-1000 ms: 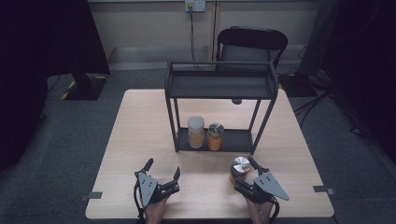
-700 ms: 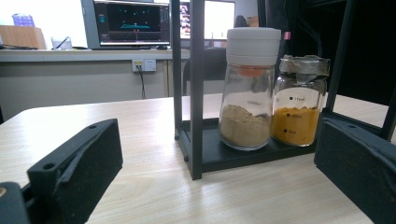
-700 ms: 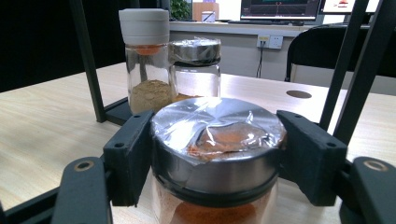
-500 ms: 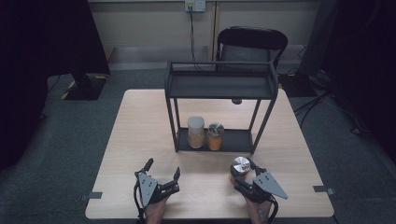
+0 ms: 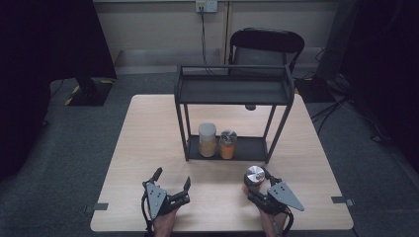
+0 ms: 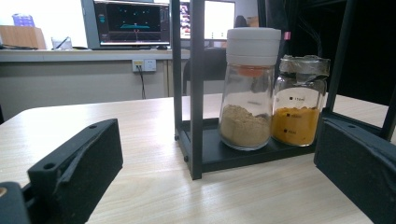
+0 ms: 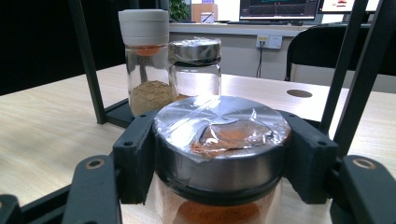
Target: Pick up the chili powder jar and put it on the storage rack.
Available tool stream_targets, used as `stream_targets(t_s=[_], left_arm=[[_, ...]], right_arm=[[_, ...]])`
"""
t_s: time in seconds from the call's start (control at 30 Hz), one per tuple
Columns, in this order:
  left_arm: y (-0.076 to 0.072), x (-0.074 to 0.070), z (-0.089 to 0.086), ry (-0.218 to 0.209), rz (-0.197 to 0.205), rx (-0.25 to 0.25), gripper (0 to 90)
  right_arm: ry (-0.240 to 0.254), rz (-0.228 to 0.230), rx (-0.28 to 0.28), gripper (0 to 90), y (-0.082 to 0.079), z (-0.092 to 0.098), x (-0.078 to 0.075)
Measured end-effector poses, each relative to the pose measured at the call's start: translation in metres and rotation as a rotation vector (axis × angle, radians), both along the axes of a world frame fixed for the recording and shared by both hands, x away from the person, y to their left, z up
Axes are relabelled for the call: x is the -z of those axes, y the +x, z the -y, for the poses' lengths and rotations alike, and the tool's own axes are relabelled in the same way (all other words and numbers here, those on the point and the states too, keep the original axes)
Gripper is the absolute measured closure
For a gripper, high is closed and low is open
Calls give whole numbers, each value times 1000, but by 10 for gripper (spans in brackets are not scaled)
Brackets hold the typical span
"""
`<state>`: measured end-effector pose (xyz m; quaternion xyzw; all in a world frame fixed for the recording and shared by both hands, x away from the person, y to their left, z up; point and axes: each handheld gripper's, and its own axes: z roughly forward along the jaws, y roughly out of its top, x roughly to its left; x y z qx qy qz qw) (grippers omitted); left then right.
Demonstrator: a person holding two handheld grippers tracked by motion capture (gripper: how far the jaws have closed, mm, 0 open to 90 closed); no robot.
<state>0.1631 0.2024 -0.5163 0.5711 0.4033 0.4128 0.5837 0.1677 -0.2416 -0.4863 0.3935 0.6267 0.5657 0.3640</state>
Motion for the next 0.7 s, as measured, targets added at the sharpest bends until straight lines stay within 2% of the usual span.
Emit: stream_targets(t_s=[0.7], left_arm=[[0, 0, 0, 1, 0, 2, 7]], right_arm=[[-5, -19, 2, 351, 1, -3, -9]])
